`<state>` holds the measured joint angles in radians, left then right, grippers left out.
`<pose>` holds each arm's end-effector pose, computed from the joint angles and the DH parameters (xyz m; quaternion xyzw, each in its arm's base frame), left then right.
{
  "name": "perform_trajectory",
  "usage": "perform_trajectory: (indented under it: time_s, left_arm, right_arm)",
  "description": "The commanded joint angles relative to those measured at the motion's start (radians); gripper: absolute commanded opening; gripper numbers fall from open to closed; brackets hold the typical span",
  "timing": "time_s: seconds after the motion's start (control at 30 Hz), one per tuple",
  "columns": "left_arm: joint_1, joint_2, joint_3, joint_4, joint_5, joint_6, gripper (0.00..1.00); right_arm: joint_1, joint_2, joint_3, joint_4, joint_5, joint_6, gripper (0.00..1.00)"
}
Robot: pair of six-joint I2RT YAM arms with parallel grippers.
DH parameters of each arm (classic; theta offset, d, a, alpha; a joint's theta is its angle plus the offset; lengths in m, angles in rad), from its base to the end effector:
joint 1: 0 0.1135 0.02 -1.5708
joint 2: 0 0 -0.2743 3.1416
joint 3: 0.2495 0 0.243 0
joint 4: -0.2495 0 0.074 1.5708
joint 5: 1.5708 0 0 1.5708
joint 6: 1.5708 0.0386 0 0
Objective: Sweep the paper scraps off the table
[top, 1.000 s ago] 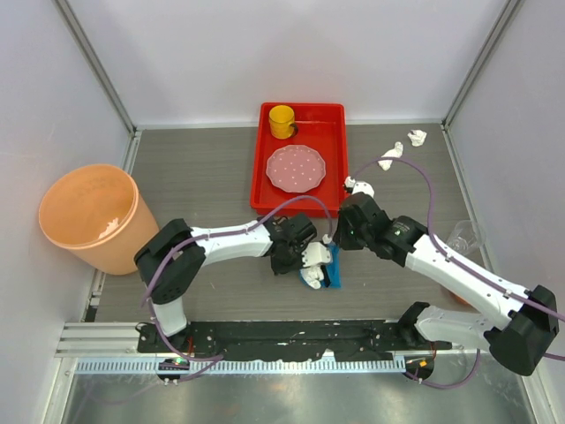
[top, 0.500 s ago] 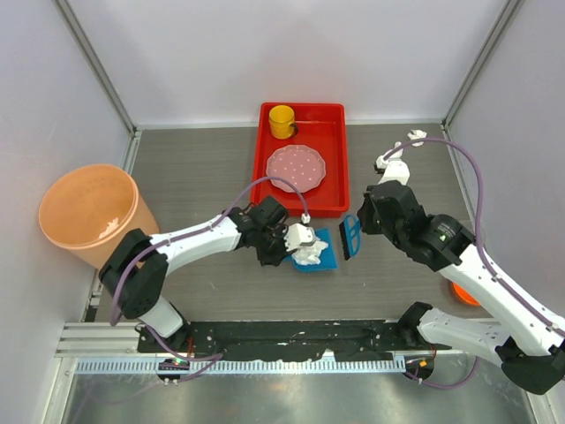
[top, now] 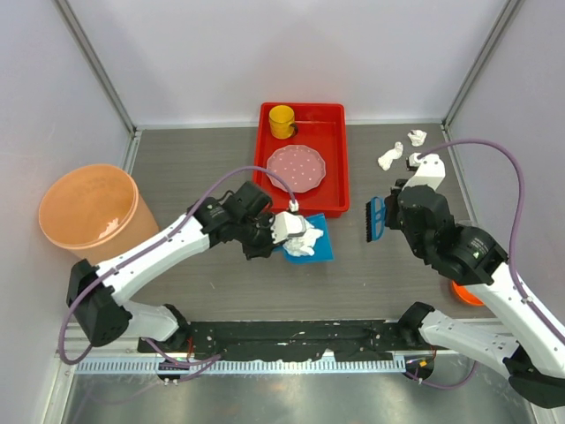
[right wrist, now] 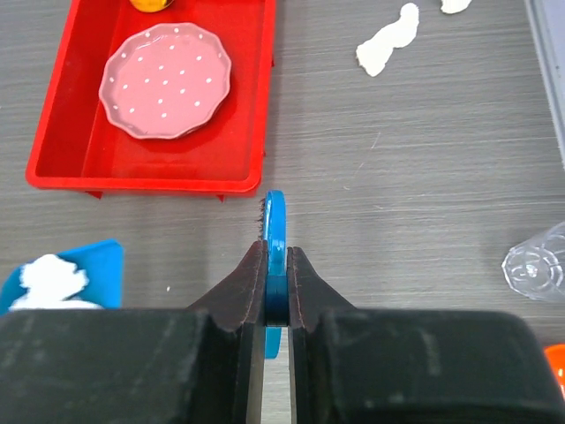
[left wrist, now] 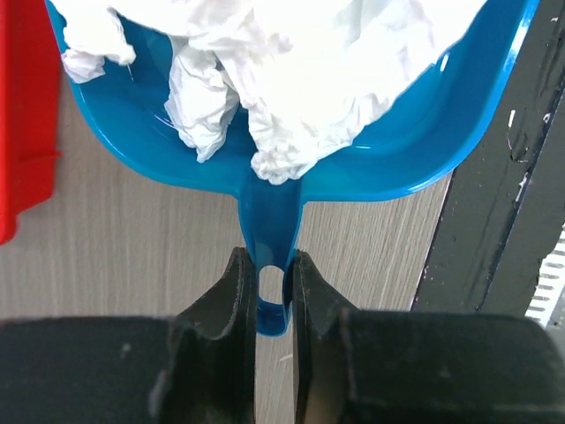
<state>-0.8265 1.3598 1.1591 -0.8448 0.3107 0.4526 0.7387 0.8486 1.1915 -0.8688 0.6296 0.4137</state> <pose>0.1680 -0.1998 0.2978 0.6017 0.7415 -0.1945 0.2243 0.1123 0.0716 0.4022 0.0192 0.8382 0.0335 0.5441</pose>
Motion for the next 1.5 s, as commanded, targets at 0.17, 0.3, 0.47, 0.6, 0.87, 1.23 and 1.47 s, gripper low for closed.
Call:
perform_trajectory:
  time_s: [0.17, 0.3, 0.47, 0.6, 0.87, 1.23, 1.47]
  left_arm:
    - [0.05, -0.103, 0.246, -0.258, -0.215, -0.106, 0.0]
    - [0.13, -0.102, 0.35, -0.347, -0.243, -0.149, 0.0]
    - [0.322, -0.087, 0.456, -0.436, -0.225, -0.16, 0.0]
    - [0.427, -0.08, 0.524, -0.487, -0.229, -0.146, 0.0]
    - [0.688, -0.114, 0.565, -0.545, -0.222, -0.069, 0.0]
    - [1.122, -0.142, 0.659, -0.62, -0.302, 0.109, 0.0]
    - [1.426, -0.146, 0.619, -0.654, -0.3, 0.286, 0.0]
  right_arm:
    - [0.002, 0.033, -0.053, 0.051, 0.048, -0.038, 0.01]
    - [0.002, 0.044, -0.056, 0.08, 0.038, -0.061, 0.01]
    - [0.002, 0.053, -0.061, 0.1, 0.035, -0.102, 0.01]
    - [0.002, 0.055, -0.082, 0.111, 0.035, -0.125, 0.01]
    - [0.002, 0.055, -0.116, 0.14, 0.041, -0.167, 0.01]
    - [-0.001, 0.078, -0.127, 0.175, 0.053, -0.223, 0.01]
    - [-0.01, 0.086, -0.151, 0.2, 0.038, -0.246, 0.01]
